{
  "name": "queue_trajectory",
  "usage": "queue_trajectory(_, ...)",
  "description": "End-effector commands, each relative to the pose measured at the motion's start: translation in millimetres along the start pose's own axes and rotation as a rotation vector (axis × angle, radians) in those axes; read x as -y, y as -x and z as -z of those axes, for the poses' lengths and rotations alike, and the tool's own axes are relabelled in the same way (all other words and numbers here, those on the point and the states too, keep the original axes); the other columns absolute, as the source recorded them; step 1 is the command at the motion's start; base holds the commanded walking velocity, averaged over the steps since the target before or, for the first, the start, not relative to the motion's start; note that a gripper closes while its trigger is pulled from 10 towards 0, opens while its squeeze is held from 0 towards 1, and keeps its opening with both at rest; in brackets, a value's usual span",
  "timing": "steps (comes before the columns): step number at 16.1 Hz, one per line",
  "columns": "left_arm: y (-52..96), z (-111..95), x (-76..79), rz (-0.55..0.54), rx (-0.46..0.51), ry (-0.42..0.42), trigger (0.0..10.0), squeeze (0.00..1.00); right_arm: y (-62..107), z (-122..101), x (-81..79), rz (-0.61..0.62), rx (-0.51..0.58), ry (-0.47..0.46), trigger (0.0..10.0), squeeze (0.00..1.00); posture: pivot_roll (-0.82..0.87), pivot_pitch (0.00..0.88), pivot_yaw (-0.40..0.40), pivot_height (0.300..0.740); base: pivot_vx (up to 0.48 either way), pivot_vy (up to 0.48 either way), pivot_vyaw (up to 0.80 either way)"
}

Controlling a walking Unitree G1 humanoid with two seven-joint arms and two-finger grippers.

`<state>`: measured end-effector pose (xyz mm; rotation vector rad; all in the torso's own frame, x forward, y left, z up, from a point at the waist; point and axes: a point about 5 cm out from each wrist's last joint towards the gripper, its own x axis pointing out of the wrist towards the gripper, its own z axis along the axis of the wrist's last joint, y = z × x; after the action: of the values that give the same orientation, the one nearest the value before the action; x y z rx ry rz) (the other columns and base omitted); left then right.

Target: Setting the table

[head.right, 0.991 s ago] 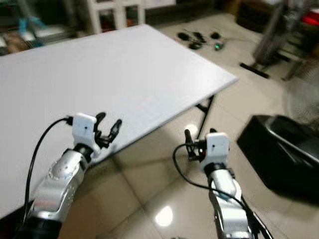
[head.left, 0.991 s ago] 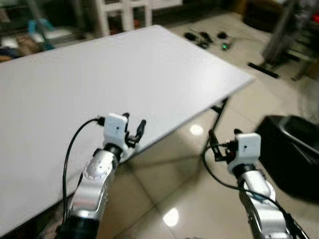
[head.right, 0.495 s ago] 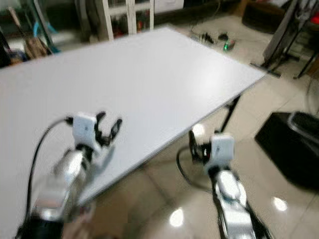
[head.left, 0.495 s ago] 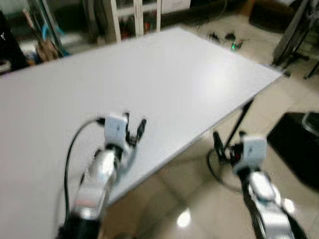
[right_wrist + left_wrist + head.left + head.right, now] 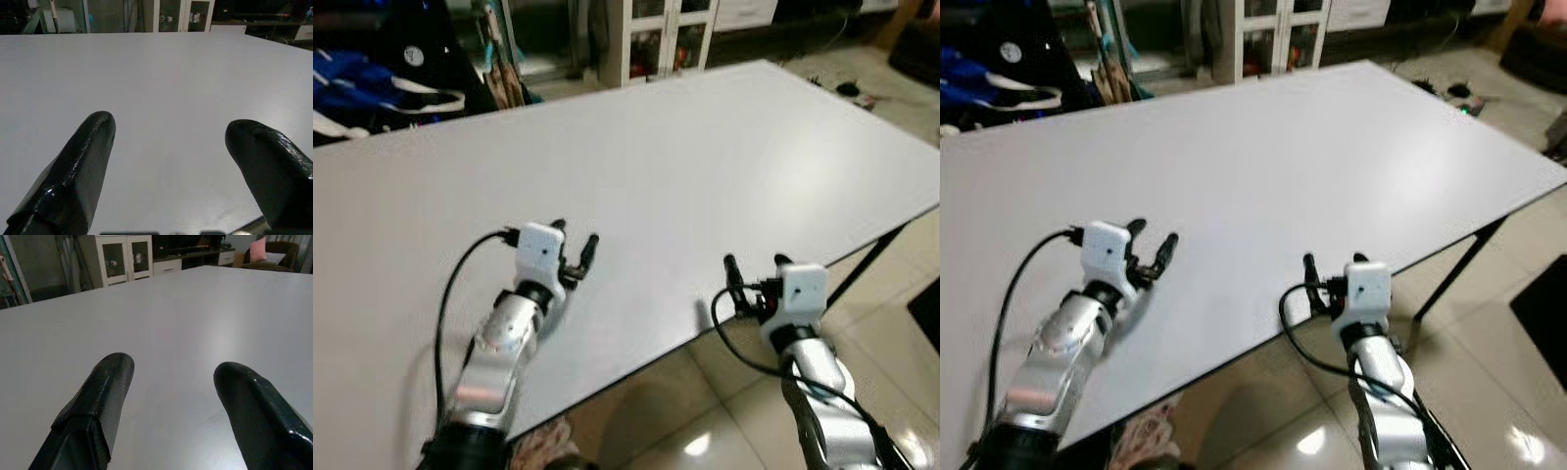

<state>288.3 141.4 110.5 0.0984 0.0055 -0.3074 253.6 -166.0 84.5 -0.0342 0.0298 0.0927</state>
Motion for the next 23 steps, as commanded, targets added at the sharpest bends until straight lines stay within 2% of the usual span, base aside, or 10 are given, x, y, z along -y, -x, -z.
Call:
queue_trajectory(1, -3.8, -4.5, 3.0, 0.008, 0.017, -0.012, 10.0, 0.00, 0.5, 4.0, 3.1, 0.003, -0.021, -0.002, 10.0, 0.00, 0.02, 0.000, -0.020, 0.740, 0.000, 0.000, 0.00)
queue_trajectory(17, -5.3, -9.6, 3.7, -0.002, 0.027, 0.008, 10.0, 0.00, -1.7, 4.9, -5.2, -0.033, -0.021, -0.024, 10.0, 0.00, 0.02, 0.000, -0.016, 0.740, 0.000, 0.000, 0.00)
queue_trajectory(23, -5.6, -9.4, 5.6, 0.004, 0.021, 0.001, 10.0, 0.00, -1.9, 4.2, -5.7, -0.048, -0.022, -0.031, 10.0, 0.00, 0.01, 0.000, -0.015, 0.740, 0.000, 0.000, 0.74)
